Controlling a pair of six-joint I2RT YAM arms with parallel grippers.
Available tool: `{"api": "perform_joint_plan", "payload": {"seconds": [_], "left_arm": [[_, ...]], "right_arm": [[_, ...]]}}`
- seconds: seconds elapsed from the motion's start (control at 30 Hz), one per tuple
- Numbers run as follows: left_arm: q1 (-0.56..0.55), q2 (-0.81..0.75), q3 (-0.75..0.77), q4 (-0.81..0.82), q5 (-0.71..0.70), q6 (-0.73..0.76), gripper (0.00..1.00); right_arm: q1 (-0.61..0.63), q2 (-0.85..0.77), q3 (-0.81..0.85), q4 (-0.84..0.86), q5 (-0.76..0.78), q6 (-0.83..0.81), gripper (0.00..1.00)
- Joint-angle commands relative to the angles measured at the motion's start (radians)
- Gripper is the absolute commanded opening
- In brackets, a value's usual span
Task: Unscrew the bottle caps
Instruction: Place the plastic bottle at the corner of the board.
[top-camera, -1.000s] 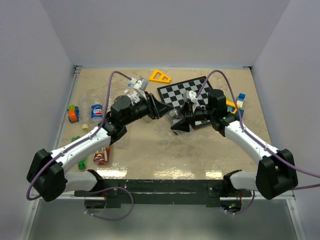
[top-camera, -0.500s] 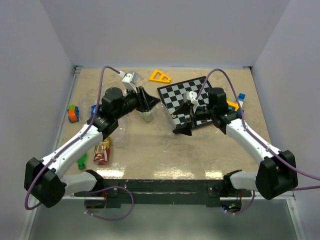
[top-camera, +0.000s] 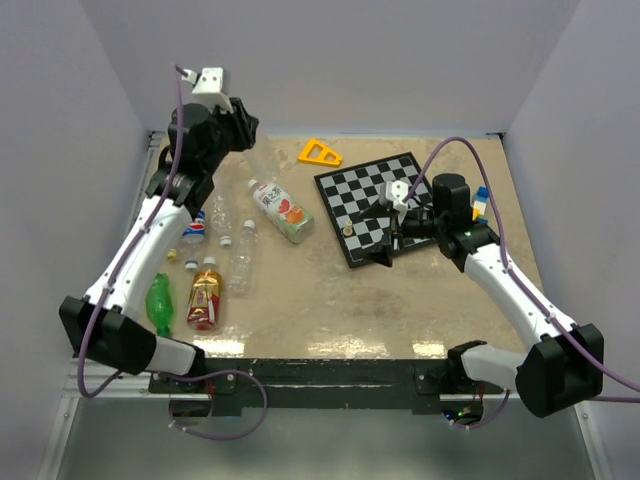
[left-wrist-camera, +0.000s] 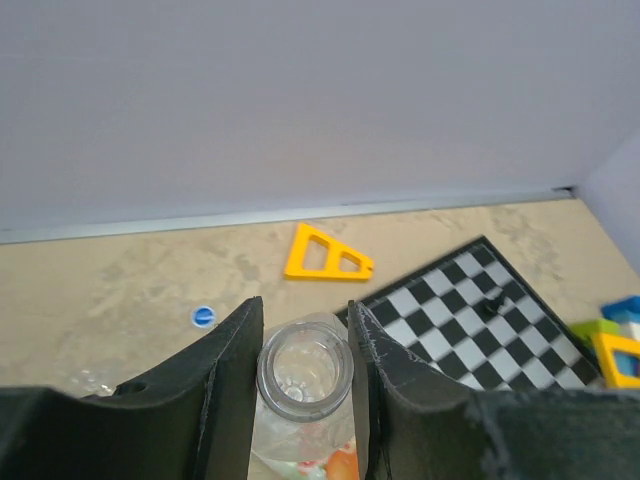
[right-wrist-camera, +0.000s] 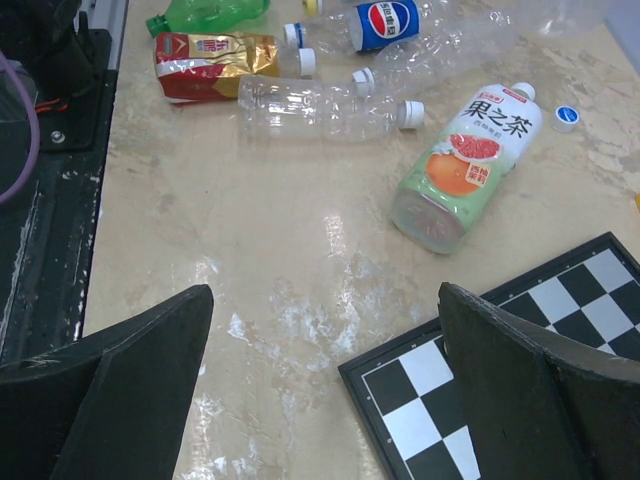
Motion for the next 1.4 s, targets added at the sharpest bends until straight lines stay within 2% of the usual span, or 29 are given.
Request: {"api": "perform_joint_plan", "payload": {"seconds": [0.0, 0.37, 0.67, 0.83, 1.0, 1.23, 1.3, 1.37], "left_arm": [[0.073, 0.157, 0.165, -0.008, -0.114, 0.086, 0.00], [0.162, 0.508, 0.420, 0.037, -0.154, 0.106, 0.00], [0.193, 0.688, 0.543, 0.035, -0.129, 0.108, 0.00], [0.199, 0.726, 0.529, 0.080, -0.115, 0.115, 0.00], [0.199, 0.727, 0.451, 0.190, -0.086, 0.137, 0.00], [0.201, 0.723, 0.376, 0.235, -0.082, 0.137, 0.00], [0.201, 0.719, 0.357, 0.247, -0.080, 0.132, 0.02], [0.202, 0.711, 0.336, 0.253, -0.079, 0.128, 0.08]], "right_arm": [[-0.001, -0.015, 0.018, -0.007, 0.025, -0.026, 0.98], [-0.001, -0.037, 0.010, -0.012, 0.054, -0.046, 0.98], [0.000, -0.020, 0.010, -0.018, 0.046, -0.054, 0.98], [0.000, -0.008, 0.012, -0.022, 0.049, -0.061, 0.98], [0.000, 0.001, 0.012, -0.025, 0.049, -0.063, 0.98], [0.000, 0.006, 0.012, -0.025, 0.048, -0.064, 0.98], [0.000, 0.006, 0.012, -0.025, 0.046, -0.064, 0.98], [0.000, 0.005, 0.012, -0.025, 0.046, -0.066, 0.98]]}}
